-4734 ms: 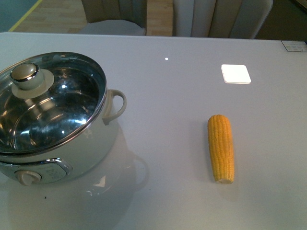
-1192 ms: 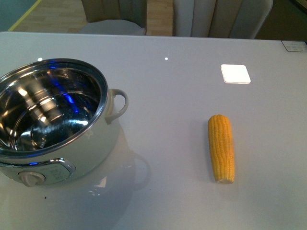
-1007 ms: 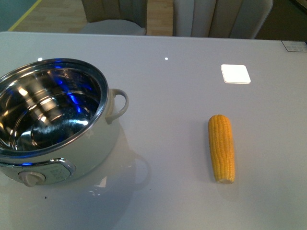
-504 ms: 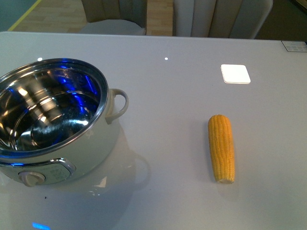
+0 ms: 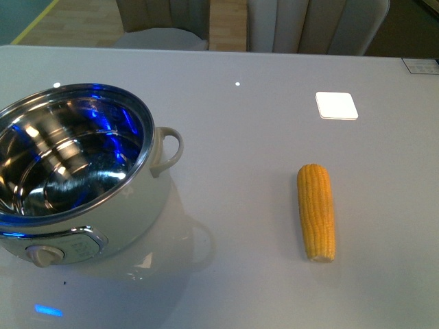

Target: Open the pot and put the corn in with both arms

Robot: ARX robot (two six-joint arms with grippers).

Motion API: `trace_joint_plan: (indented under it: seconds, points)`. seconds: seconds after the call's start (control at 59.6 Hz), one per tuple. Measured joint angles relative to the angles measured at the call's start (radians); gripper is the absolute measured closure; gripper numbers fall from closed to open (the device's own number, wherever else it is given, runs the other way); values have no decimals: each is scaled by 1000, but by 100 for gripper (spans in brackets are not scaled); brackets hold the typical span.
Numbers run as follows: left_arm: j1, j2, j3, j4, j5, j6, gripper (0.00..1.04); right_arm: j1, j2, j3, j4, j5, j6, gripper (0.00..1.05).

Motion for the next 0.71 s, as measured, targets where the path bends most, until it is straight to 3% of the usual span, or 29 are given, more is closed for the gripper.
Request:
trace_joint_plan:
  seconds: [0.252, 0.302, 0.638, 0.705]
  points:
    - [0, 6, 14, -5, 4, 0, 63, 0, 0, 0, 0, 0, 0, 9]
    - [0, 6, 14, -5, 9, -2, 58, 0, 0, 0, 0, 0, 0, 9]
    - [-1, -55, -53, 21, 29, -28, 5, 0, 0, 0, 0, 0, 0, 9]
    - [0, -94, -73, 21, 34, -46, 8, 0, 0, 0, 0, 0, 0, 9]
